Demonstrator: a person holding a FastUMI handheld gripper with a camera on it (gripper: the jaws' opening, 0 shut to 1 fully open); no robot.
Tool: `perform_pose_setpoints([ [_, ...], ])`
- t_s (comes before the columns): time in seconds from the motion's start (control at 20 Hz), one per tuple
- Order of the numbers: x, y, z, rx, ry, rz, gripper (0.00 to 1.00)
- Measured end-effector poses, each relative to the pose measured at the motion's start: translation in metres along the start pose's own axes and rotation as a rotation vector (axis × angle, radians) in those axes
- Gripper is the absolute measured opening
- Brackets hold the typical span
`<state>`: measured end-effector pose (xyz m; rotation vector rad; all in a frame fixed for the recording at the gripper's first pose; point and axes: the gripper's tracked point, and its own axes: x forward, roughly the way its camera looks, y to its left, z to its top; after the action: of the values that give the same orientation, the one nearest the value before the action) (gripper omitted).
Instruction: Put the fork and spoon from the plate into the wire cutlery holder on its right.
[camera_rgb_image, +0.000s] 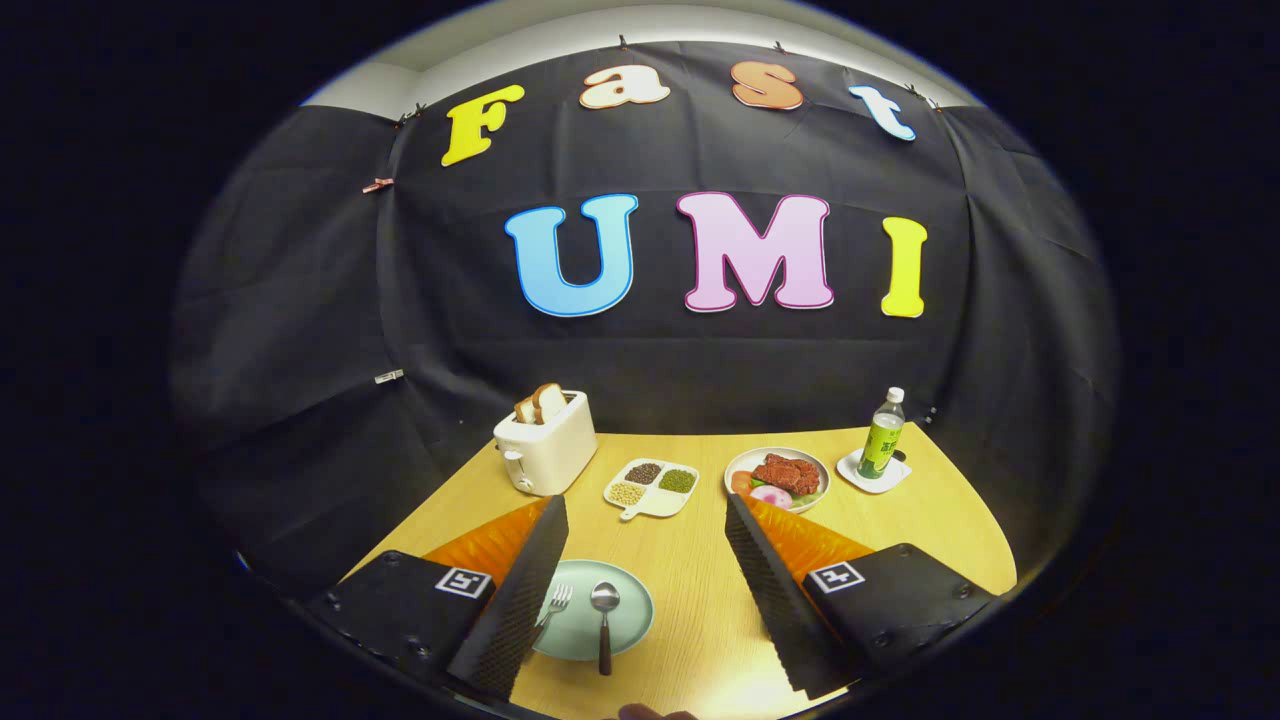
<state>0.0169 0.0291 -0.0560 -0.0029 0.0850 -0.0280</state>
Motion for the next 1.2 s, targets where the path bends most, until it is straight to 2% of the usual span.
perform_pose_setpoints([
  [0.25, 0.015, 0.01, -0.044, -0.011, 0.137, 0.039, 0.99],
  [0.4, 0.024, 0.036, -0.079, -0.011, 0.257, 0.14, 0.99],
  [0.45, 0.027, 0.037, -0.09, -0.022, 0.295, 0.15, 0.99],
  [0.8, 0.054, 0.051, -0.162, -0.123, 0.502, 0.16, 0.99],
  [0.95, 0.065, 0.058, -0.196, -0.195, 0.587, 0.175, 0.99],
  [1.05, 0.074, 0.055, -0.218, -0.287, 0.639, 0.168, 0.99],
  [1.2, 0.081, 0.057, -0.248, -0.342, 0.718, 0.188, 0.94],
])
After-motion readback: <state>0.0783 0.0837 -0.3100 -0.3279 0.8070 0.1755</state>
